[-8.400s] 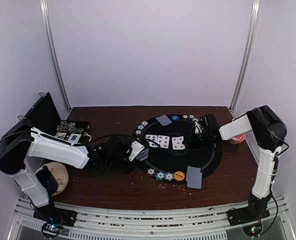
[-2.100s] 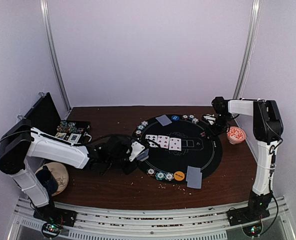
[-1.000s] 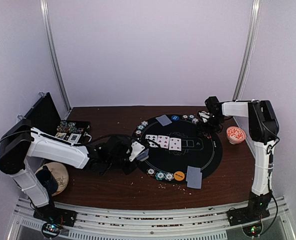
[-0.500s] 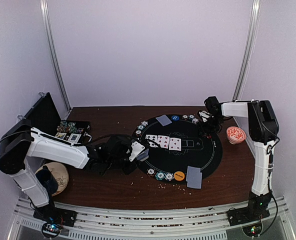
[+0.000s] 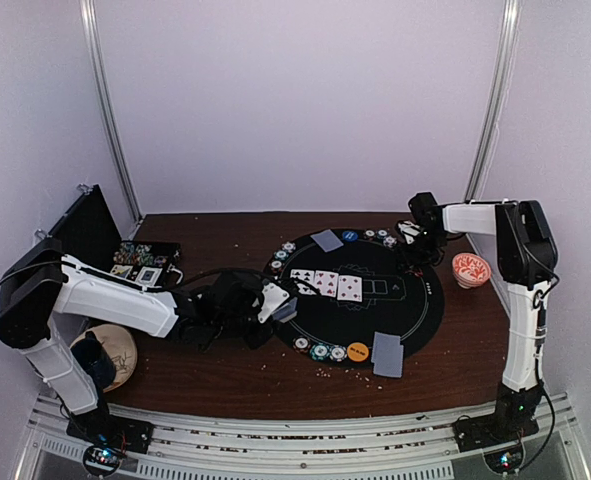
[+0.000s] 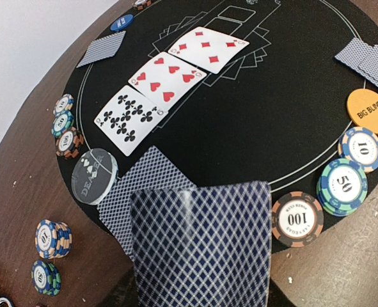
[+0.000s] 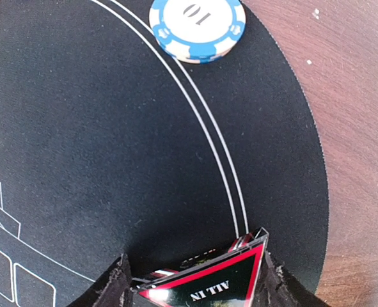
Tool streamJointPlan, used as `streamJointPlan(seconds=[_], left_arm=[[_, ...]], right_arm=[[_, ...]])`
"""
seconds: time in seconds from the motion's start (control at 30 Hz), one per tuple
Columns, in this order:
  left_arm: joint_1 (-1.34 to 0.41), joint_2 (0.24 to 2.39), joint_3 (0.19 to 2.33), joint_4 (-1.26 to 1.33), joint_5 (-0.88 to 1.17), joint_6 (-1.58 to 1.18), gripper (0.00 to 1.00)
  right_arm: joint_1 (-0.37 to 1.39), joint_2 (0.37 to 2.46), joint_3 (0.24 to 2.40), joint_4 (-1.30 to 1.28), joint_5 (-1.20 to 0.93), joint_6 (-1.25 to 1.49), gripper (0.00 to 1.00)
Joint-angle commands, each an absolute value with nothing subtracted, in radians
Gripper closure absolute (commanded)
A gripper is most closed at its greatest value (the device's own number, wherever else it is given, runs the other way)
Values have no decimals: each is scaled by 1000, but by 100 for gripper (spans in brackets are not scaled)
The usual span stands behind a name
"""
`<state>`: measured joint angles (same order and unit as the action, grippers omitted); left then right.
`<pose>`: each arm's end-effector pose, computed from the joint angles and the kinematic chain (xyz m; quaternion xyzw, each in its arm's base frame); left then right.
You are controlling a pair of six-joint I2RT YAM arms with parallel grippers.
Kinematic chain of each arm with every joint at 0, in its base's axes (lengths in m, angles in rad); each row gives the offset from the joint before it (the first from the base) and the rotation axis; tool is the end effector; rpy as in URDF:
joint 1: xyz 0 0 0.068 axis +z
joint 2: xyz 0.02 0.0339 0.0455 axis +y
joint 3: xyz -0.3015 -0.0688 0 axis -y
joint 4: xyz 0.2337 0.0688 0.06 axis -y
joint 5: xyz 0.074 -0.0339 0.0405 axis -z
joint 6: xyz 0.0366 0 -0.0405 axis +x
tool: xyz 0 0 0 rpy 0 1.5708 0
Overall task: Distribute texas hold em gaming equipment
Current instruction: Pick up the all-in button from the poker table mat.
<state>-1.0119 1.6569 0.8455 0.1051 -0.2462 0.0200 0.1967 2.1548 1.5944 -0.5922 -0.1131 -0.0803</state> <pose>0.1845 -0.2781 0.2146 0.3999 0.8092 -0.0998 0.4187 0.4512 0.0941 0.1908 -0.1465 0.9657 0.0672 0.2037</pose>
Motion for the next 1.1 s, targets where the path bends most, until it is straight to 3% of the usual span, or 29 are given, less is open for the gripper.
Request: streamJointPlan(seconds=[0.0,0.6,1.07], left_arm=[[-1018,1664,875,150,-243,15,77],[-1018,1662,876,149,-246,15,77],[-1019,1656,873,149,-248,15,77]], right_arm=[[210,2112,1629,-619,-106,-90,51],[371,2352,2104,-705,-213,-149,50],[379,2440,2118,-646,-142,-149,50]])
